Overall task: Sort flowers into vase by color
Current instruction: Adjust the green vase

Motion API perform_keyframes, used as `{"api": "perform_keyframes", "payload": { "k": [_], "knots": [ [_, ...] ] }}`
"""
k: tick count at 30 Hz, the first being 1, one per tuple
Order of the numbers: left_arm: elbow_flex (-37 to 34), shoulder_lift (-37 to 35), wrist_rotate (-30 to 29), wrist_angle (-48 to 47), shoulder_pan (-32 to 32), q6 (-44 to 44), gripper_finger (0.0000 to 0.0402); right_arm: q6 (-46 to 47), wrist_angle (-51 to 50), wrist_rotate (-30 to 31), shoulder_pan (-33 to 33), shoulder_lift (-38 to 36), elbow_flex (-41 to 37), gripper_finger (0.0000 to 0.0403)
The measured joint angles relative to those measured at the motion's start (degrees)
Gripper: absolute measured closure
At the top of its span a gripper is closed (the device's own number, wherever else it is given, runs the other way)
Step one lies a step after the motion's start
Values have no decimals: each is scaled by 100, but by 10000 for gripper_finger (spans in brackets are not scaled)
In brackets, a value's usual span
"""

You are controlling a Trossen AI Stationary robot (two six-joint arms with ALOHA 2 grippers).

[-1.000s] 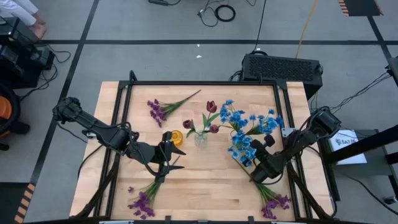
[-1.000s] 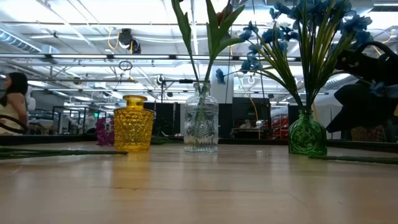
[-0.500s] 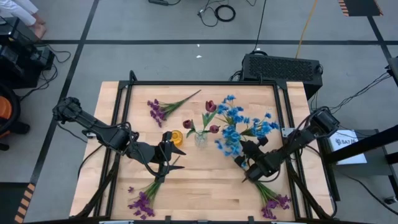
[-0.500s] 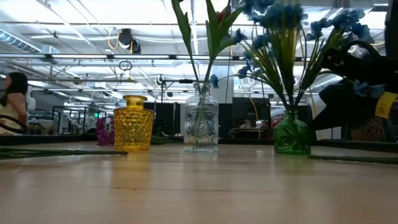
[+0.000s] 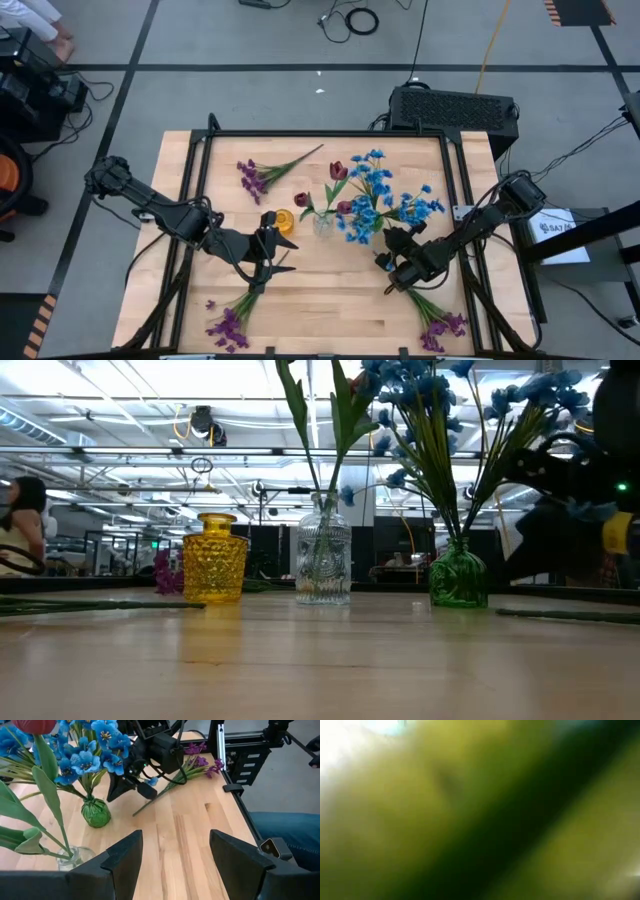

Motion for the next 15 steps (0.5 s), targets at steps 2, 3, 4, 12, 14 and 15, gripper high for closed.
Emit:
{"api": "perform_keyframes", "payload": {
  "k": [2,3,4,12,14,15],
  "knots": [
    [0,1,1,-2,-21,4,164,229,-326,-117,36,-6,2,403],
    [0,0,2,-4,-24,4,164,351,-481,-110,54,-6,1,403],
    [0,1,2,-2,-26,4,164,473,-611,-42,55,-6,2,403],
    [0,0,2,11,-24,0,164,313,-894,707,-286,-6,2,403],
    [0,0,2,17,-24,2,164,138,-885,728,-366,-6,0,403],
    [0,1,2,18,-24,2,164,60,-882,775,-402,-6,1,403]
  ]
}}
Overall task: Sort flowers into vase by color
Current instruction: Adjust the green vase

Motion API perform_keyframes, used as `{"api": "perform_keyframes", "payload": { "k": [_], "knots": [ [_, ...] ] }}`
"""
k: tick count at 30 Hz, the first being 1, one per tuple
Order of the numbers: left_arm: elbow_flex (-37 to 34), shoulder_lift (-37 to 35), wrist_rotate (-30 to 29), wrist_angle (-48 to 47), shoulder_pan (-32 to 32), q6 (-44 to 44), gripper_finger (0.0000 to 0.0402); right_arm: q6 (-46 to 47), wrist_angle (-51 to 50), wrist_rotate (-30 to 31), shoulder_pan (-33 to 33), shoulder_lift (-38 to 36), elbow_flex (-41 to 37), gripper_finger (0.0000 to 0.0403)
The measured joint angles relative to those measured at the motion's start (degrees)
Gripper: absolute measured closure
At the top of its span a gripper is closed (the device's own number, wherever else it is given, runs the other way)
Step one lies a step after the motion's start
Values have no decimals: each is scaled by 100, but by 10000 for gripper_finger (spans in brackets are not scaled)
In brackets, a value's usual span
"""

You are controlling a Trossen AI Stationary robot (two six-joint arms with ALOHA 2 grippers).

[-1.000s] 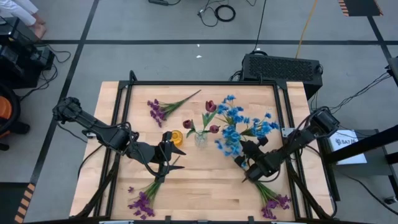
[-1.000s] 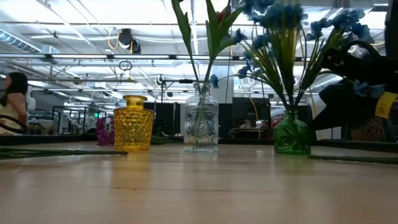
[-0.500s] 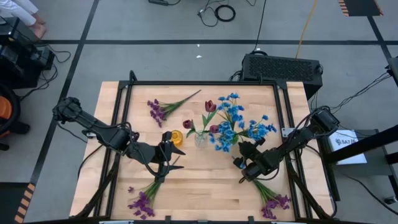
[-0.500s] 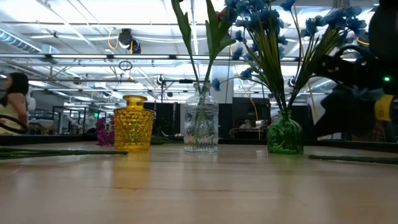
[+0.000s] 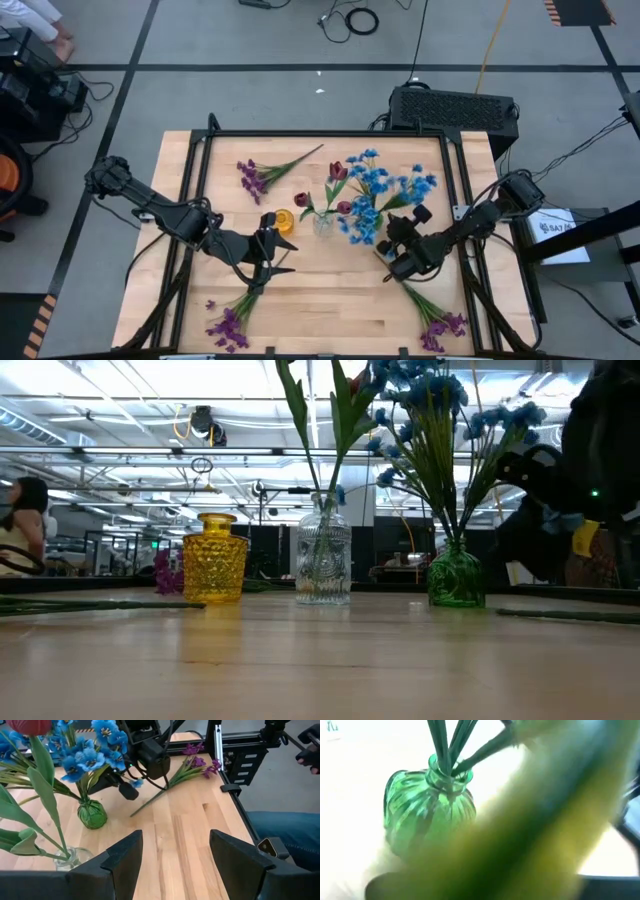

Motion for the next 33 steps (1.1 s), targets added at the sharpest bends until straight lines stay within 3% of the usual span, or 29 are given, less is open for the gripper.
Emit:
{"api": "perform_keyframes", "payload": {
  "k": [5,13,33],
  "knots": [
    [0,-1,0,-4,0,0,164,-350,144,267,-103,0,1,403],
    [0,1,0,-13,0,2,164,-1621,1208,263,-126,0,1,403],
    [0,0,0,-15,0,4,164,-2813,2712,59,-126,0,1,403]
  ]
}}
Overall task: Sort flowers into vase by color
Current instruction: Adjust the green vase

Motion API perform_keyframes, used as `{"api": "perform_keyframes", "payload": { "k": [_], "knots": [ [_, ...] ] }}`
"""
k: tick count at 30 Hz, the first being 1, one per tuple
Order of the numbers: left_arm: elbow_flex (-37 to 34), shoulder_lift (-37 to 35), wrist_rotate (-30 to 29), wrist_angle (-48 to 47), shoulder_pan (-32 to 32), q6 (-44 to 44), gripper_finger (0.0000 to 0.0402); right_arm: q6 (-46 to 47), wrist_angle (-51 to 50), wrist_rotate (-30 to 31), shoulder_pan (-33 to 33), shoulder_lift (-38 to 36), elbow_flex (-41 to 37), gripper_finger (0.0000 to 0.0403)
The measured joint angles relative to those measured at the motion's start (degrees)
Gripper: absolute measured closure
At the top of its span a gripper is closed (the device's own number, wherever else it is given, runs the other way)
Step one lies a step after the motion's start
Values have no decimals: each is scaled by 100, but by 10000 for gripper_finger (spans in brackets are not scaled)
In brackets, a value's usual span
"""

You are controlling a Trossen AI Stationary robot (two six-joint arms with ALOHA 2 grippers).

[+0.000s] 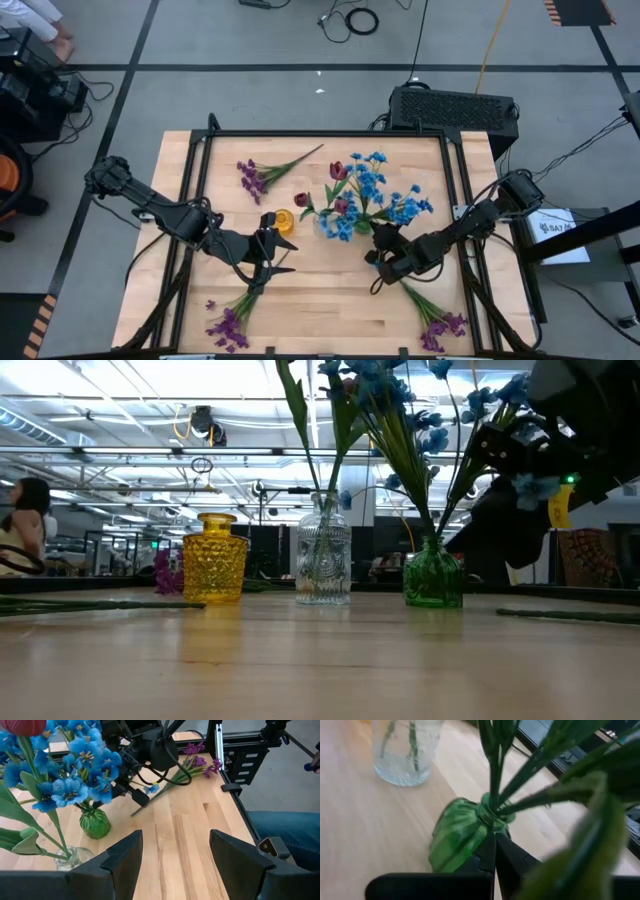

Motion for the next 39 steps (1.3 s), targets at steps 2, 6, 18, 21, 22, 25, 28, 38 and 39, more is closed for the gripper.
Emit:
{"api": "perform_keyframes", "payload": {
  "k": [2,6,18,21,22,25,28,38,39],
  "knots": [
    [0,-1,0,0,0,0,164,-154,185,-10,0,0,0,403],
    [0,-1,0,0,0,0,164,-485,502,-258,-82,0,0,403],
    [0,1,0,-91,-2,-4,164,-675,467,-442,9,0,221,403],
    [0,0,0,-179,-2,-9,164,-469,84,-435,143,0,256,403],
    [0,1,0,-178,-2,-10,164,-295,-112,-428,165,0,260,403],
    [0,1,0,-150,-2,-11,164,290,-698,-426,169,0,258,403],
    [0,1,0,-116,-2,-13,164,565,-938,-376,167,0,258,403],
    [0,1,0,-76,-2,-13,164,260,-915,-316,-344,0,258,403],
    [0,1,0,-79,-2,-13,164,177,-881,-381,-409,0,258,403]
  ]
}}
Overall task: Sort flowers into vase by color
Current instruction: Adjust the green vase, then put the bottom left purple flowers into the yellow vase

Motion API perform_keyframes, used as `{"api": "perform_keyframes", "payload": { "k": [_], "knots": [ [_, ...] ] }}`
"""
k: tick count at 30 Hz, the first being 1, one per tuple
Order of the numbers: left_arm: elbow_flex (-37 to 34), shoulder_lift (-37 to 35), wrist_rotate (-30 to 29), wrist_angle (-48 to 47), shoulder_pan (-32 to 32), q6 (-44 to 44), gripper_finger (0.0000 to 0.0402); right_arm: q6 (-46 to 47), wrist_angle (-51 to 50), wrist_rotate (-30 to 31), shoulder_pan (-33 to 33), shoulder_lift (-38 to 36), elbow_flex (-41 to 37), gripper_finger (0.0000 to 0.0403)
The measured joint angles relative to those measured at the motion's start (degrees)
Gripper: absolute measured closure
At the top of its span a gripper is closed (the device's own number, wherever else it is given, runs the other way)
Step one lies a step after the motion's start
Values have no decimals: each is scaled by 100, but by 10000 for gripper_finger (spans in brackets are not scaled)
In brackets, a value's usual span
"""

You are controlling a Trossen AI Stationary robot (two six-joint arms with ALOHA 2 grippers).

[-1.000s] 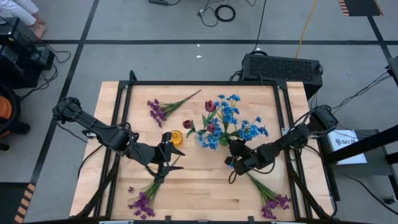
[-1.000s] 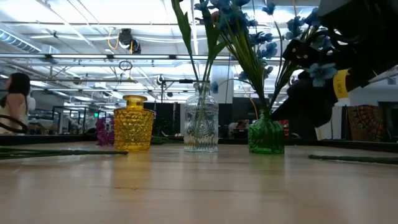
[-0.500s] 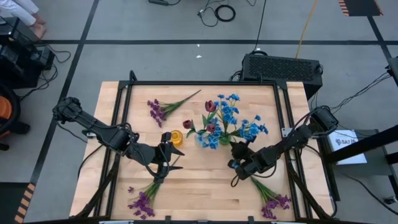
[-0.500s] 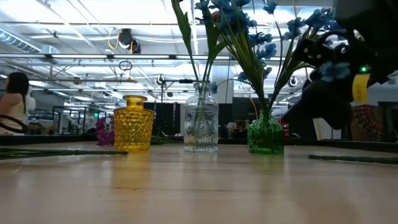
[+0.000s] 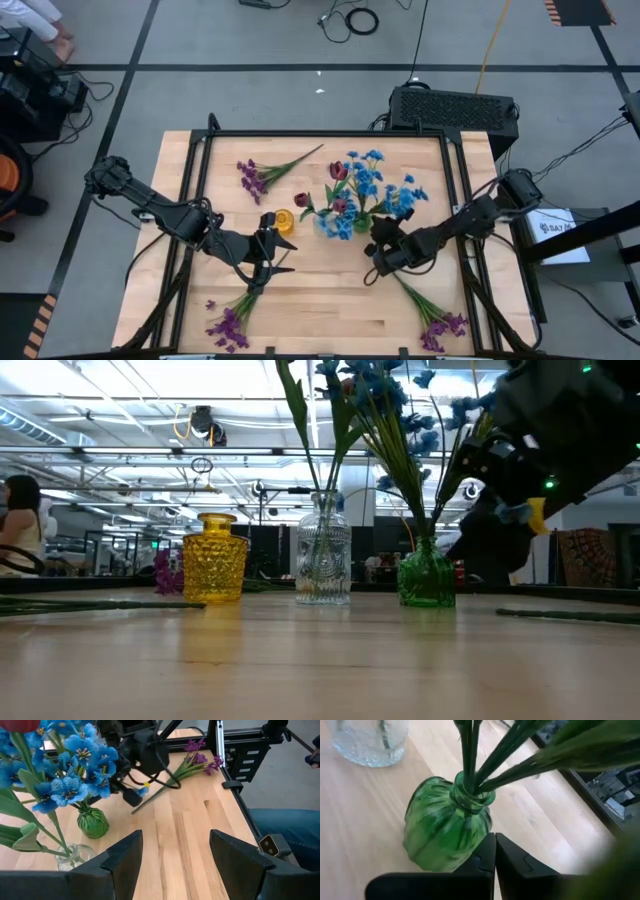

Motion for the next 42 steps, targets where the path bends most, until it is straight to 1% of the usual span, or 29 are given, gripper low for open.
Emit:
{"api": "perform_keyframes", "payload": {
  "k": [6,14,20,24,26,30,35,42],
  "knots": [
    [0,0,0,-4,0,4,164,-310,204,-102,-190,0,0,403],
    [0,0,0,-7,0,3,164,-994,822,-314,-292,0,-2,403],
    [0,0,-1,-63,0,2,164,-992,730,-425,-175,-33,-2,403],
    [0,0,0,-118,0,2,164,-639,183,-607,11,-387,28,403],
    [0,0,-2,-110,0,4,164,-418,-254,-788,95,-626,70,403],
    [0,0,-2,-65,0,6,164,-233,-684,-1280,230,-1170,98,403],
    [0,0,-2,-17,0,2,164,-222,-954,-2044,241,-1757,98,403],
    [0,0,-2,-2,0,7,164,-93,-1084,-2809,239,-2361,101,403]
  ]
}}
